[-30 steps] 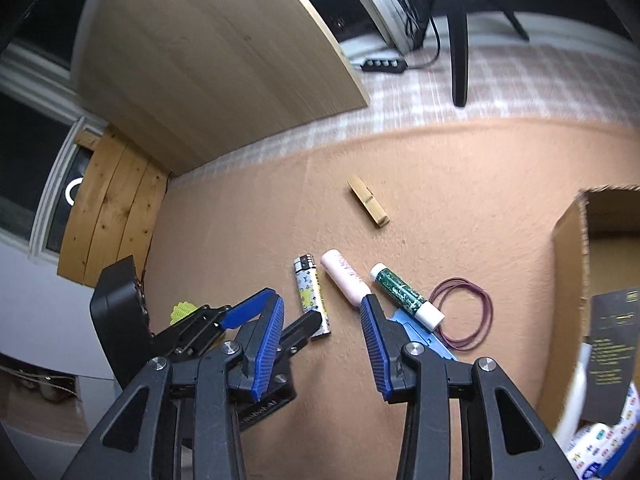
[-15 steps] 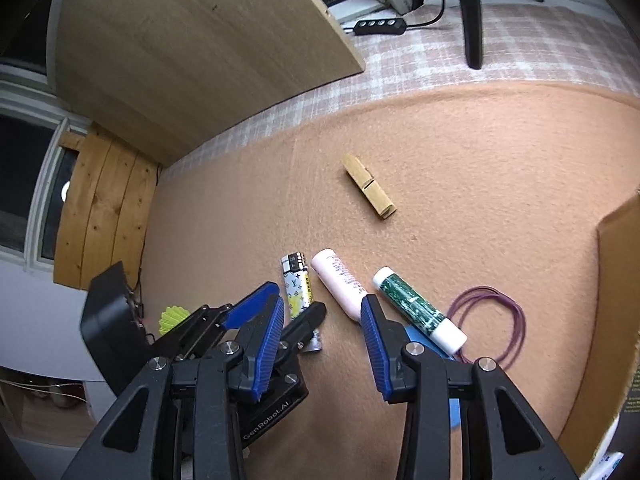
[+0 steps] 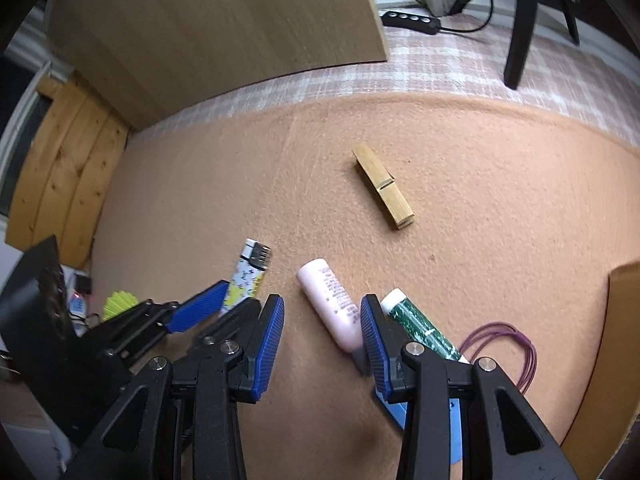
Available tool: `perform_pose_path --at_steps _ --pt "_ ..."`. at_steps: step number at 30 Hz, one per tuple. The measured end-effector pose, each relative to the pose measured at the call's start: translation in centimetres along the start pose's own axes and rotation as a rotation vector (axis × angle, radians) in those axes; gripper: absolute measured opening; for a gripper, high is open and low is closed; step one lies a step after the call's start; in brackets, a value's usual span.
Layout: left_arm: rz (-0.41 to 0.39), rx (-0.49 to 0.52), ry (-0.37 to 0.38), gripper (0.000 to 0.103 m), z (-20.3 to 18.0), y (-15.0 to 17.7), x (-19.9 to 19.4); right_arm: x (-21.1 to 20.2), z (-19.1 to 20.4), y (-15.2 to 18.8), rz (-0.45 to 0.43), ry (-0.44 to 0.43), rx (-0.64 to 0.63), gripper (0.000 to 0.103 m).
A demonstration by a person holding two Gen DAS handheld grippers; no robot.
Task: Organize objects
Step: 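Grasp the pink tube with the right tool while the left tool grasps the patterned lighter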
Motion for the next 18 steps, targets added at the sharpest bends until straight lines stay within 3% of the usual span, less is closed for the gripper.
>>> perform_pose_path --at_steps 9,11,14,18 --pt "-0.006 -0.030 0.027 0.025 0.9 0.4 -0.3 1.4 1.1 1.3 0.017 0.092 -0.112 0.036" --pt "-0.008 -0.037 0.032 0.025 1.0 0.6 -0.4 1.4 1.3 1.5 0.012 0.110 -0.129 0.033" --pt "-0.012 -0.058 0.037 0.025 1.2 0.9 -0.8 1.4 1.4 1.9 0.006 0.124 -0.144 0.020" --pt "-0.013 -0.081 0.046 0.025 1.5 1.7 -1.3 1.1 1.3 2.6 -0.002 0.112 -0.144 0.018"
Point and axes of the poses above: each gripper's, at about its wrist camera, not at the fingertips, and x roughly the way its jaws point, z to its left, y to its underside, the point moved 6 cm from there along x, roughly the way its jaws point, and after that the axes turned 3 degrees about -z, right-handed, at the moved point
